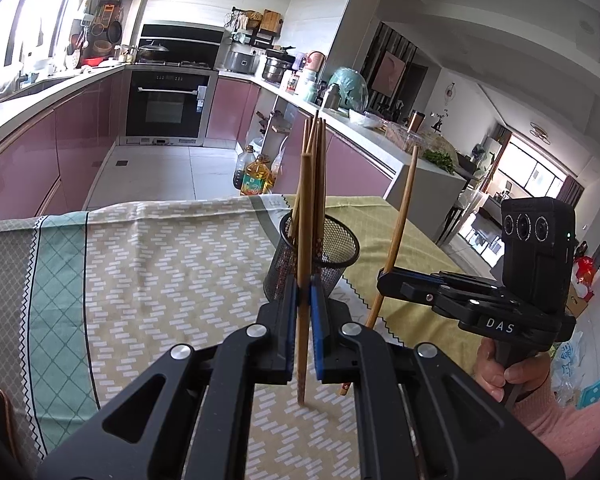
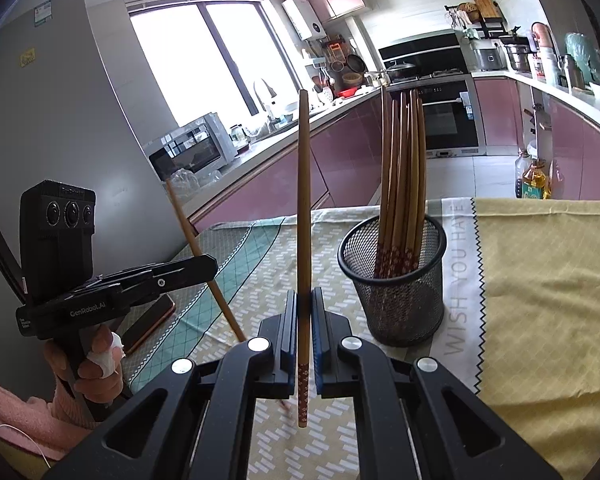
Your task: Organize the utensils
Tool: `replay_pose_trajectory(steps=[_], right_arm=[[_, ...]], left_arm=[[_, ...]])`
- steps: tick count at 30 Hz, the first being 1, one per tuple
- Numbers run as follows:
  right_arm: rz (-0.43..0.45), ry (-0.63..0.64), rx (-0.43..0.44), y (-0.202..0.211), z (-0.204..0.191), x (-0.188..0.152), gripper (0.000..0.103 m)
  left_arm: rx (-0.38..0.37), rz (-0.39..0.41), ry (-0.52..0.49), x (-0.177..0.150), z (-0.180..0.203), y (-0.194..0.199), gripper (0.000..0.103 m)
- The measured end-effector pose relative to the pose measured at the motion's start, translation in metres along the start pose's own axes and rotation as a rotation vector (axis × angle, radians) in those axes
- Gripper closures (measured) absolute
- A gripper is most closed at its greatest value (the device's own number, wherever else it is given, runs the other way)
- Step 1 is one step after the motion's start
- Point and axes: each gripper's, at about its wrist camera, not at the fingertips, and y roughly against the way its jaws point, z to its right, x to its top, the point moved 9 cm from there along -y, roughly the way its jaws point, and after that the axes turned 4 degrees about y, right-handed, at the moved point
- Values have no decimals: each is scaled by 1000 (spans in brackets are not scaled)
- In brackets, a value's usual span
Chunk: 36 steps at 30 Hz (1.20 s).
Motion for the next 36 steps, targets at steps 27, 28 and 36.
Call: replay_pose_trajectory(steps=[27, 28, 36], right_arm=[[60, 14, -29, 14, 11, 25, 97], [60, 14, -31, 14, 11, 25, 97], [70, 19, -36, 15, 11, 31, 97]], left_arm=[[-31, 39, -18, 27, 11, -1, 96], [-31, 40, -18, 28, 11, -1, 96], [-33, 51, -30, 33, 14, 1, 96]])
